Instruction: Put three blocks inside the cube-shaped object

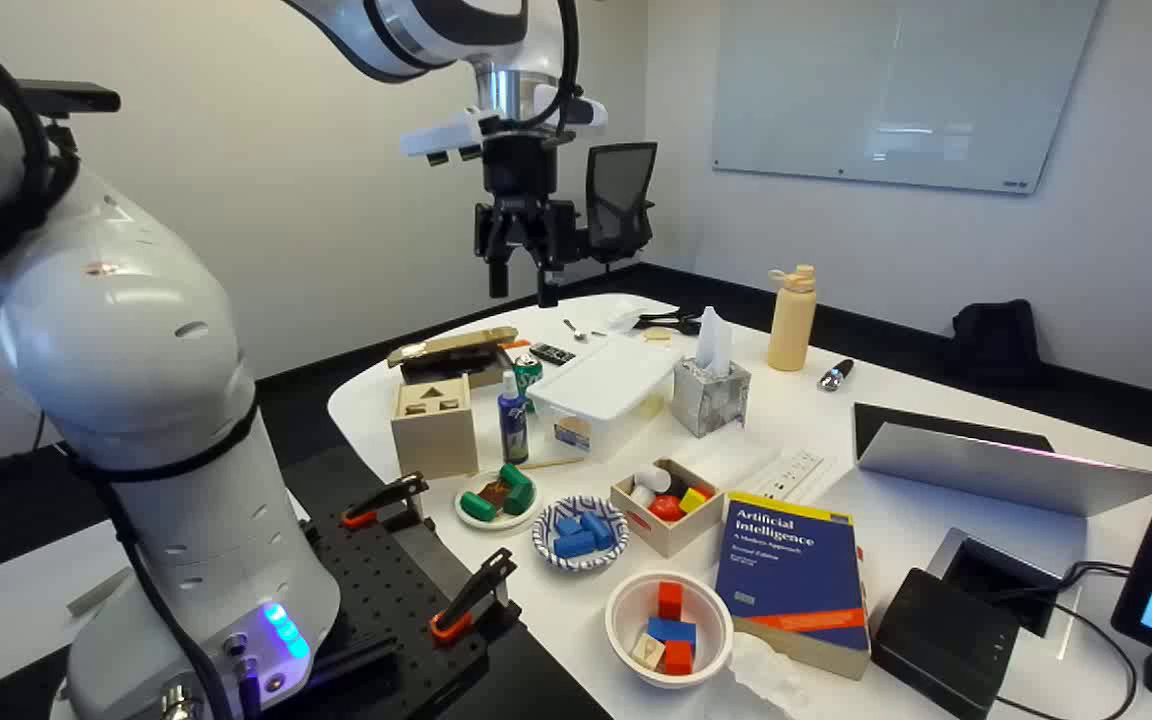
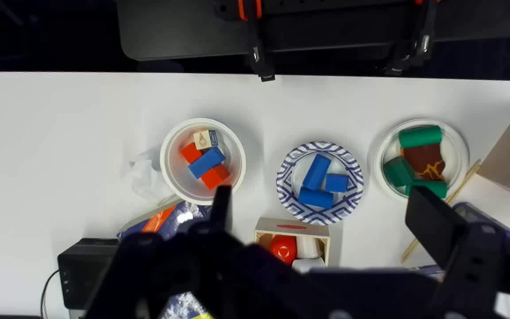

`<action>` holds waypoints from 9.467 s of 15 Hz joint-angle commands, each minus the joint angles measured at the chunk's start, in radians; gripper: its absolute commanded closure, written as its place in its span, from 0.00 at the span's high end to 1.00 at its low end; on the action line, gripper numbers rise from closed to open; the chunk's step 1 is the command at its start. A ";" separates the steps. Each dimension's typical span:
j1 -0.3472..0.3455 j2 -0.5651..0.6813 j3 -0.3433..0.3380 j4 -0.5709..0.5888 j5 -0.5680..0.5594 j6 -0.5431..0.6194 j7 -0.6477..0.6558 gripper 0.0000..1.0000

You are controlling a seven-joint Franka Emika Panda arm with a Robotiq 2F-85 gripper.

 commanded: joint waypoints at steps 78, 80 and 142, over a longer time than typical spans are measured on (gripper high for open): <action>-0.187 1.363 -0.160 0.573 -0.130 0.506 -0.525 0.31; -0.180 1.353 -0.168 0.568 -0.140 0.500 -0.512 0.15; 0.499 1.180 0.279 0.719 -0.200 0.107 -0.183 0.08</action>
